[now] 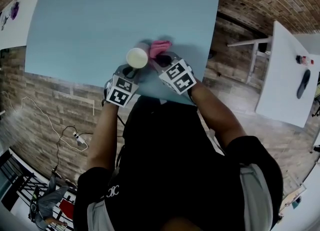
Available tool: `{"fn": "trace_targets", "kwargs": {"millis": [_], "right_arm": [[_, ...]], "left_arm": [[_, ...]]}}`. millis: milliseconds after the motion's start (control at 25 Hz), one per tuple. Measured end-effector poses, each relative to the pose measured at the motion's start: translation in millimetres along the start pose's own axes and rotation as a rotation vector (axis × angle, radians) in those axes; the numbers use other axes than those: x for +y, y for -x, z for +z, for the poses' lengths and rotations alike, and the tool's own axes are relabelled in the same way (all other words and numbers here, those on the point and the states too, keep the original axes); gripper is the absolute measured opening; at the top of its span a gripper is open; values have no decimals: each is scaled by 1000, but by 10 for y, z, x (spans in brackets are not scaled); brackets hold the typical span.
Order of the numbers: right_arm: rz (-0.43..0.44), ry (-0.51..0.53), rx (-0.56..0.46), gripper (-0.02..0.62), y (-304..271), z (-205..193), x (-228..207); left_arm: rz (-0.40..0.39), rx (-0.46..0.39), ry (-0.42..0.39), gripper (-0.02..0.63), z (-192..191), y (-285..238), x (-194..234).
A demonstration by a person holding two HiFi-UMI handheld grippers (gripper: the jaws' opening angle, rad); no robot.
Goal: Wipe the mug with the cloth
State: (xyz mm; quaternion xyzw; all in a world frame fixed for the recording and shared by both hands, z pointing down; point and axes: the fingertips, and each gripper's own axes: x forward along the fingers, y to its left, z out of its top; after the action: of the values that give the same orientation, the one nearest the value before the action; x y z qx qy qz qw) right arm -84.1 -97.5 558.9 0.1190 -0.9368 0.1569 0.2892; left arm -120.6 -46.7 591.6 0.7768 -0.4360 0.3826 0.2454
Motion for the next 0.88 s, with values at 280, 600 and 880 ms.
{"fn": "trace_targets", "kwargs": {"millis": [280, 600, 880], "right_arm": [[28, 53, -80, 35, 211, 336, 197], [23, 28, -25, 35, 19, 124, 171], [49, 83, 10, 35, -120, 54, 409]], "left_arm": [[-1, 4, 11, 51, -40, 10, 23], [-19, 4, 48, 52, 46, 48, 41], [-28, 21, 121, 52, 16, 80, 101]]}}
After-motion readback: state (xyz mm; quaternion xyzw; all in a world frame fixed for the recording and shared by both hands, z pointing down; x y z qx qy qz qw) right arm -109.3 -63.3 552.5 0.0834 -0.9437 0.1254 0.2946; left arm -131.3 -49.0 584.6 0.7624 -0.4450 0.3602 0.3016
